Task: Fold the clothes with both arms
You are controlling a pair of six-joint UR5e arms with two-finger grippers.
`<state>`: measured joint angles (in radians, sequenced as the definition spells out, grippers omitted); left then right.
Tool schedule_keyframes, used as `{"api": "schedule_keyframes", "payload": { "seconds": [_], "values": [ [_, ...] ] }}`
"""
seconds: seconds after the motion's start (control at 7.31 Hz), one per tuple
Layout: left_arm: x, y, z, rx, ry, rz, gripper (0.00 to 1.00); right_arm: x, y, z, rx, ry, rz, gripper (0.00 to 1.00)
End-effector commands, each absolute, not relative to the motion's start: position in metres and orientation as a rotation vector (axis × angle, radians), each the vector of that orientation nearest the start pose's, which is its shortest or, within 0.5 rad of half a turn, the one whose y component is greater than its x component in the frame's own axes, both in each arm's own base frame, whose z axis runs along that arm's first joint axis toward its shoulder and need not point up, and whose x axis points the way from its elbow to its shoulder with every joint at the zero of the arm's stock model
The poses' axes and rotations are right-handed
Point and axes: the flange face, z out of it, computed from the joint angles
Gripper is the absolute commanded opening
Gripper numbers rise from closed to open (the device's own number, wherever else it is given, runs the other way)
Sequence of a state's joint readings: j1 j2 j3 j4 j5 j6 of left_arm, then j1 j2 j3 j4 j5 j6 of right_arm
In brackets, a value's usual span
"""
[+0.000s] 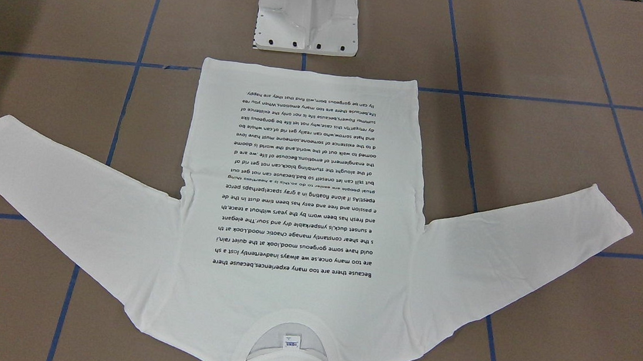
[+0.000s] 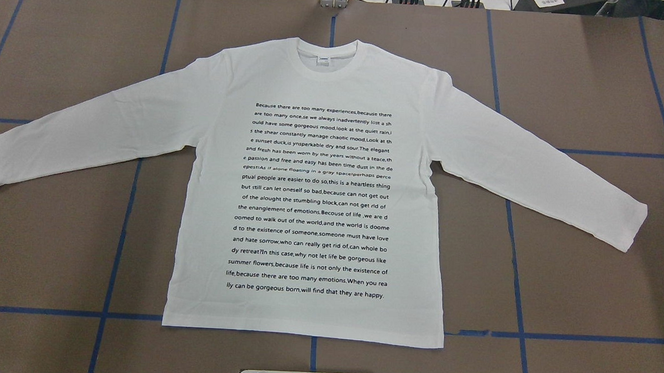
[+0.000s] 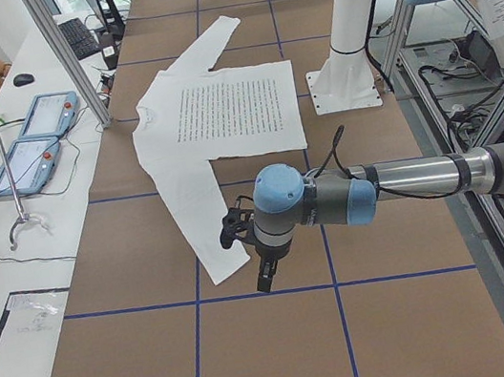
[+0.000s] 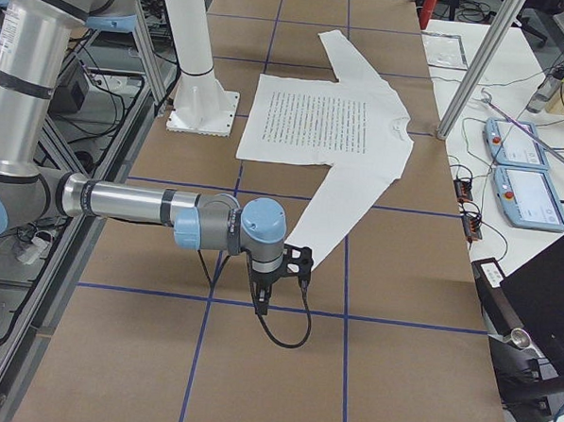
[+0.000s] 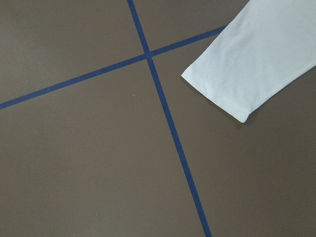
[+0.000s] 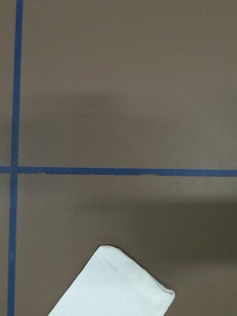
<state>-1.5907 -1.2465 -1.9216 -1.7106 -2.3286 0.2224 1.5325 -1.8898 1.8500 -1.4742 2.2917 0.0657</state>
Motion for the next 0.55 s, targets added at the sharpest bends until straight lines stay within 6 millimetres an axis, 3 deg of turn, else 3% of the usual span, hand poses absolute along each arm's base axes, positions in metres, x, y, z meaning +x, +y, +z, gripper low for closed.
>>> {"api": "schedule_keyframes", "payload": {
  "seconds": [0.0, 0.14, 0.41],
  "values": [
    [-0.073, -0.365, 0.607, 0.255, 0.729, 0.257, 1.00, 0.054, -0.365, 0.651, 0.017, -0.723, 0.006, 1.00],
    [-0.073, -0.366, 0.605, 0.260, 0.733, 0.259, 1.00, 0.053, -0.366, 0.648, 0.023, -0.724, 0.005, 1.00],
    [-0.072, -0.365, 0.572, 0.317, 0.722, 0.283, 1.00, 0.054, -0.369, 0.635, 0.048, -0.721, -0.005, 1.00]
  ]
}}
